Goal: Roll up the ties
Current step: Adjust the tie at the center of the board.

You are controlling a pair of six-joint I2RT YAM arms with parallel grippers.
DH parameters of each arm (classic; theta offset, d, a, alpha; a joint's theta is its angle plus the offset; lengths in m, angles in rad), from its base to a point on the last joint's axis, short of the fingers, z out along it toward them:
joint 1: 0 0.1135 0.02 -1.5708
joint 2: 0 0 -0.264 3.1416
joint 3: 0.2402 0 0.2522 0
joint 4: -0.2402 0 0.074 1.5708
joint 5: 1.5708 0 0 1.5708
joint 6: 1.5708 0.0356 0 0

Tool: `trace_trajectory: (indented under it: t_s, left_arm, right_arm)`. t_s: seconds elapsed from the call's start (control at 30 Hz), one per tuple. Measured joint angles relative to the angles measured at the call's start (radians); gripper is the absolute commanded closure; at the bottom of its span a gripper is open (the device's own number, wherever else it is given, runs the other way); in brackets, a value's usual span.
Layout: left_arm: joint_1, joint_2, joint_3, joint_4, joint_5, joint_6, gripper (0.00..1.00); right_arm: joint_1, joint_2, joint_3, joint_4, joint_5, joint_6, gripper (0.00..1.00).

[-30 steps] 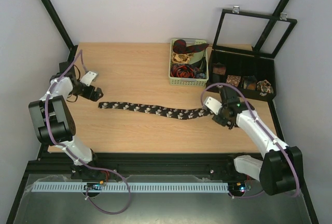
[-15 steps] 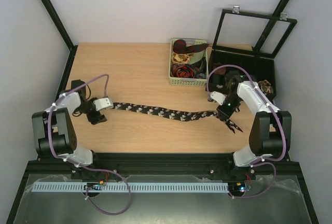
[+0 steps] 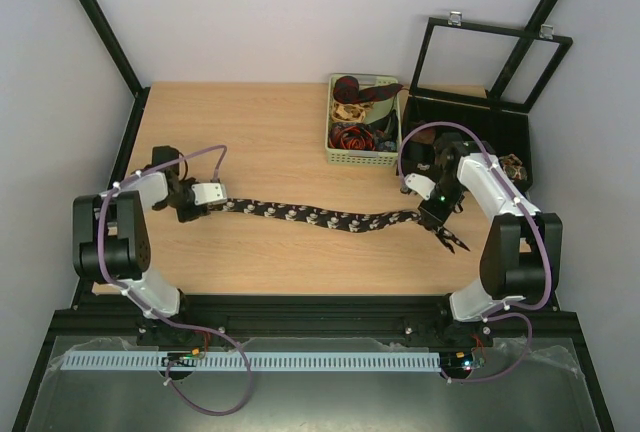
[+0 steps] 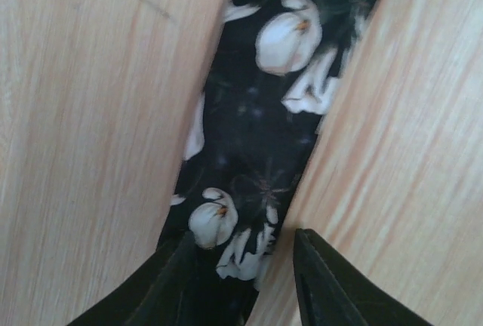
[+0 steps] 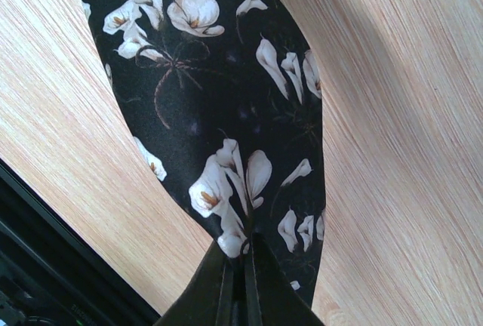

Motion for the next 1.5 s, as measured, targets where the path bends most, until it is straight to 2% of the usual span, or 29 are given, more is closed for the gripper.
trace_trajectory:
  t_s: [0.13, 0.23, 0.27, 0.33, 0.43, 0.57, 0.73, 0.87, 1.03, 1.17, 1.2, 1.27, 1.3, 1.4, 1.47, 1.5]
  left_arm:
    - [0.000, 0.047, 0.034, 0.016, -0.010, 0.020, 0.74]
    - [-0.002, 0.069, 0.055, 0.024, -0.020, 0.029, 0.93]
    - [-0.002, 0.075, 0.063, 0.021, -0.025, 0.029, 0.97]
    - [-0.002, 0.089, 0.095, -0.011, -0.033, 0.030, 0.98]
    - [0.017, 0.102, 0.164, -0.143, -0.029, 0.033, 0.98]
    - [0.094, 0.094, 0.249, -0.428, -0.009, 0.096, 0.98]
    - [0.170, 0.142, 0.254, -0.732, -0.056, 0.114, 0.98]
    - [0.169, 0.328, 0.259, -0.816, -0.119, 0.046, 0.98]
    - [0.164, 0.468, 0.332, -0.921, -0.129, -0.053, 0.98]
    - [0.155, 0.552, 0.427, -0.980, -0.132, -0.130, 0.97]
    - [0.155, 0.573, 0.453, -0.989, -0.135, -0.148, 0.95]
    - [0.156, 0.608, 0.511, -1.016, -0.147, -0.191, 0.75]
    - [0.158, 0.615, 0.533, -1.023, -0.149, -0.209, 0.71]
    - [0.160, 0.610, 0.574, -1.041, -0.139, -0.261, 0.59]
    - [0.160, 0.597, 0.582, -1.039, -0.130, -0.284, 0.55]
    - [0.160, 0.584, 0.582, -1.028, -0.127, -0.298, 0.49]
  right_arm:
    - [-0.001, 0.000, 0.000, 0.002, 0.008, -0.006, 0.99]
    - [-0.007, 0.000, 0.000, 0.004, 0.018, -0.010, 0.99]
    - [-0.010, 0.000, 0.000, 0.004, 0.021, -0.013, 0.99]
    - [-0.020, -0.001, 0.000, 0.000, 0.026, -0.021, 0.98]
    - [-0.057, -0.011, 0.001, -0.026, 0.034, -0.053, 0.99]
    - [-0.132, -0.095, -0.023, -0.086, 0.041, -0.130, 0.99]
    - [-0.169, -0.189, -0.185, -0.156, 0.048, -0.220, 0.99]
    - [-0.175, 0.018, -0.241, -0.161, 0.069, -0.216, 0.99]
    - [-0.182, 0.348, -0.067, -0.159, 0.070, -0.150, 0.97]
    - [-0.182, 0.452, 0.037, -0.155, 0.072, -0.120, 0.78]
    - [-0.182, 0.463, 0.046, -0.148, 0.084, -0.108, 0.70]
    - [-0.187, 0.482, 0.070, -0.164, 0.108, -0.092, 0.60]
    - [-0.188, 0.483, 0.075, -0.172, 0.117, -0.082, 0.56]
    - [-0.190, 0.471, 0.087, -0.172, 0.150, -0.069, 0.57]
    - [-0.190, 0.454, 0.090, -0.149, 0.176, -0.066, 0.57]
    - [-0.190, 0.441, 0.091, -0.129, 0.190, -0.064, 0.57]
